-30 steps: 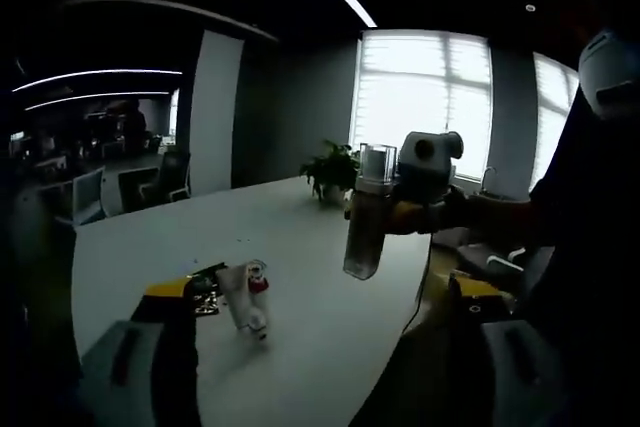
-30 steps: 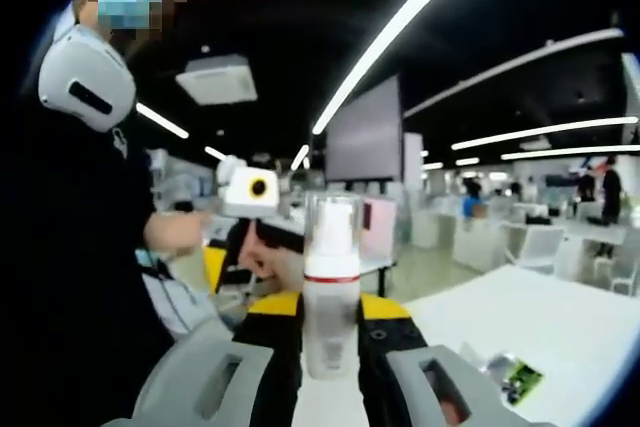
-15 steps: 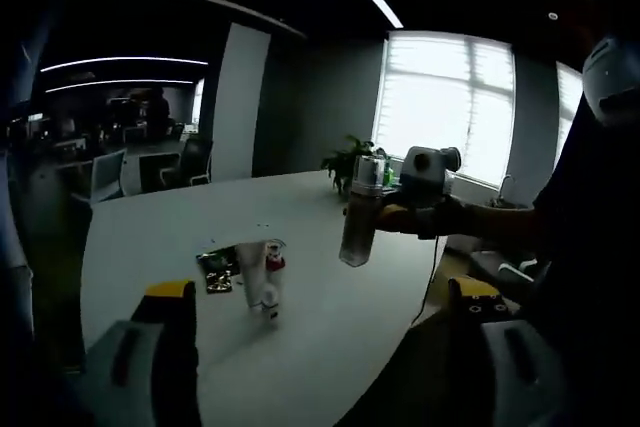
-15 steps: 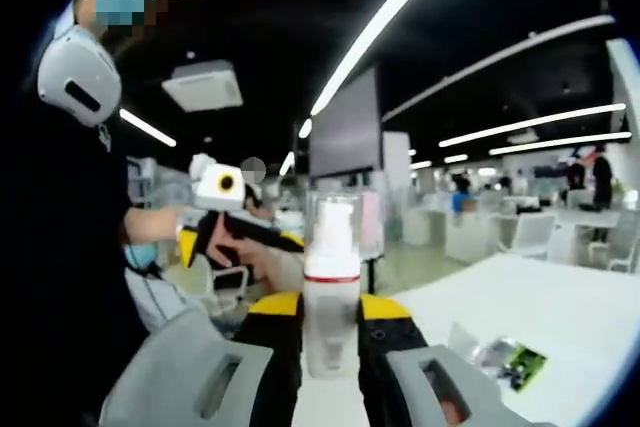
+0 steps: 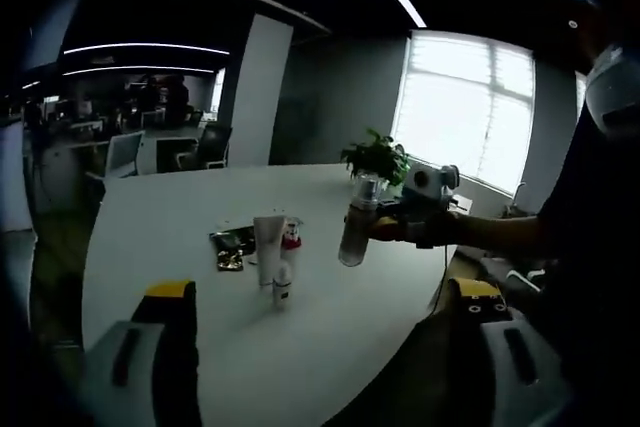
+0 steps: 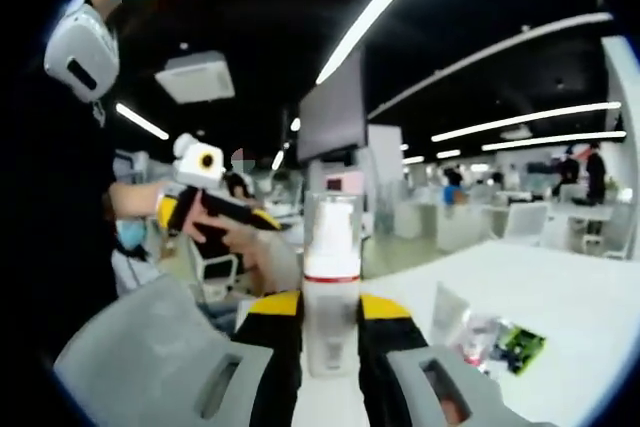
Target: Arrange the skincare products in the storage area until every visible bottle or jar stands upright without overlapping.
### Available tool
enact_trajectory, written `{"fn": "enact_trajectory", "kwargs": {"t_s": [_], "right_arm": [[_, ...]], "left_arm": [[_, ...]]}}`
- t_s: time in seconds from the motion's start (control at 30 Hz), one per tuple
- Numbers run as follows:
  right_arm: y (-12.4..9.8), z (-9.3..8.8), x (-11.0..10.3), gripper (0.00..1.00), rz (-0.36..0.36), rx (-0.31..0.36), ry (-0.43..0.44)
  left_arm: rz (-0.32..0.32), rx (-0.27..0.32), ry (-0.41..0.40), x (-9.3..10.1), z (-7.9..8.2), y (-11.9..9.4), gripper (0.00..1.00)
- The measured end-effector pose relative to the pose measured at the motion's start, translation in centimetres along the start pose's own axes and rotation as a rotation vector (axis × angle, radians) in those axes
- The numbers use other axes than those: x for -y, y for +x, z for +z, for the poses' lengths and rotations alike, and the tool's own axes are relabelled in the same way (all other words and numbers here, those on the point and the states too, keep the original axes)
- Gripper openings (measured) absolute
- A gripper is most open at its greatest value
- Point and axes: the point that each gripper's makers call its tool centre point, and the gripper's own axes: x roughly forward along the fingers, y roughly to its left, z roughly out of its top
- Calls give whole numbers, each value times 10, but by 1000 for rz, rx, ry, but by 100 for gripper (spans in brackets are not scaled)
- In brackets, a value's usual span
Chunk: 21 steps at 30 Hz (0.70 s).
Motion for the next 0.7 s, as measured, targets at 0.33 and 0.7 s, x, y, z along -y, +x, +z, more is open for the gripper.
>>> {"fn": "enact_trajectory", "kwargs": {"t_s": [0.33,0.7], "right_arm": [[3,-37,24,13,6,-28,-47],[8,-82,50,13,-24,-55,-49]], "left_arm": [[44,-17,-48,-28,-28,4,96],[38,-35,-83,-35,-61,19,96]]}}
